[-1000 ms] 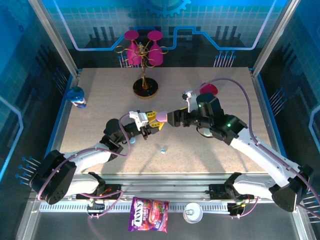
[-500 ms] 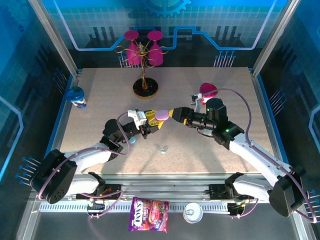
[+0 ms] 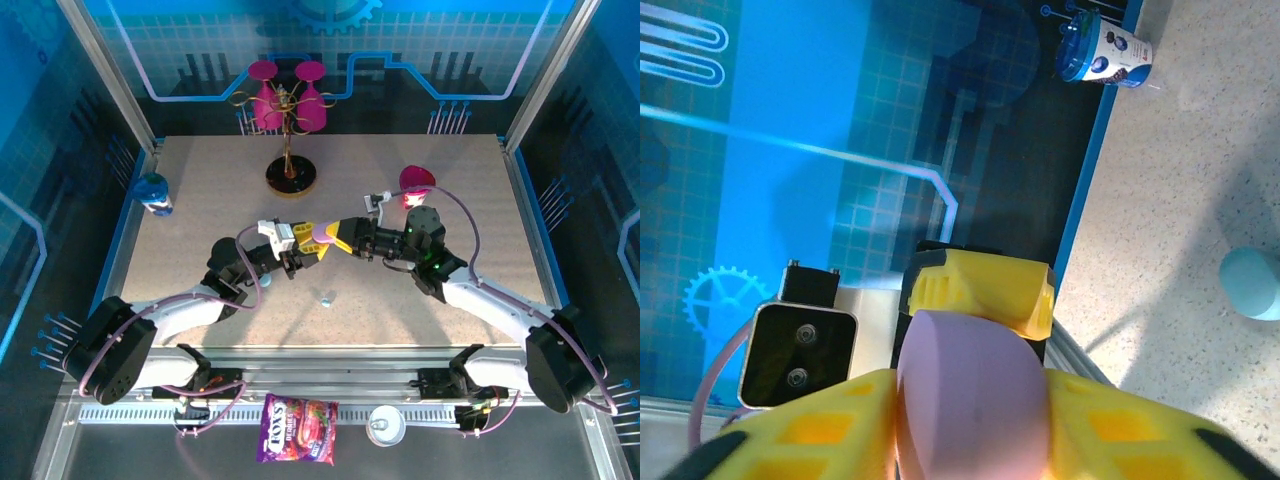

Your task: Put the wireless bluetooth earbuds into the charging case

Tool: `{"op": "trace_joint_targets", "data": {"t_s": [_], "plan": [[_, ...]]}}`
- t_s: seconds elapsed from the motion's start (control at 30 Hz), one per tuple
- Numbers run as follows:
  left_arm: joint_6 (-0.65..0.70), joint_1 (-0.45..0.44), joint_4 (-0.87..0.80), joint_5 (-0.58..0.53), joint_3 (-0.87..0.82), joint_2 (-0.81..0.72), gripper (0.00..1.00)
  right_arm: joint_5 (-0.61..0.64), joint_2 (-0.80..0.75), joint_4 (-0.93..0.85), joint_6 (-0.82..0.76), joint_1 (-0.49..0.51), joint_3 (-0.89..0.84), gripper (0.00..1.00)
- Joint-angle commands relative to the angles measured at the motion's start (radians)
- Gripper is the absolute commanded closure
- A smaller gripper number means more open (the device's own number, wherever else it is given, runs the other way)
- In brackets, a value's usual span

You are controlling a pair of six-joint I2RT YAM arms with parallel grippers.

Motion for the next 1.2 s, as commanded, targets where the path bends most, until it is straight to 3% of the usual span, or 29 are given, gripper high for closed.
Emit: {"op": "trace_joint_targets", "data": {"t_s": [0.0, 0.13, 0.3, 0.47, 0.57, 0.77, 1.17], "plan": [[0.014, -0.009, 0.048, 0.028, 0.047, 0.002, 0.7, 0.003, -0.013, -0.064, -0.033, 0.013, -0.002, 0.77], [0.032, -0.01, 0.005, 0.021, 0.043, -0.006, 0.64, 0.039, -0.05, -0.167, -0.098, 0.007, 0.017, 0.82], [0.037, -0.009, -0.023, -0.027, 0.002, -0.02, 0.21, 0.155, -0.095, -0.382, -0.244, 0.001, 0.057, 0.82], [0.105, -0.017, -0.193, -0.053, -0.038, -0.059, 0.06, 0.309, -0.063, -0.513, -0.407, -0.053, 0.07, 0.82], [0.161, -0.04, -0.355, -0.109, -0.033, -0.091, 0.01, 0.392, 0.003, -0.535, -0.48, -0.084, 0.078, 0.82], [0.228, -0.07, -0.613, -0.194, 0.017, -0.104, 0.01, 0.522, 0.202, -0.51, -0.539, -0.138, 0.124, 0.83], [0.233, -0.076, -0.626, -0.201, 0.031, -0.077, 0.01, 0.525, 0.526, -0.418, -0.514, -0.208, 0.237, 0.8]]}}
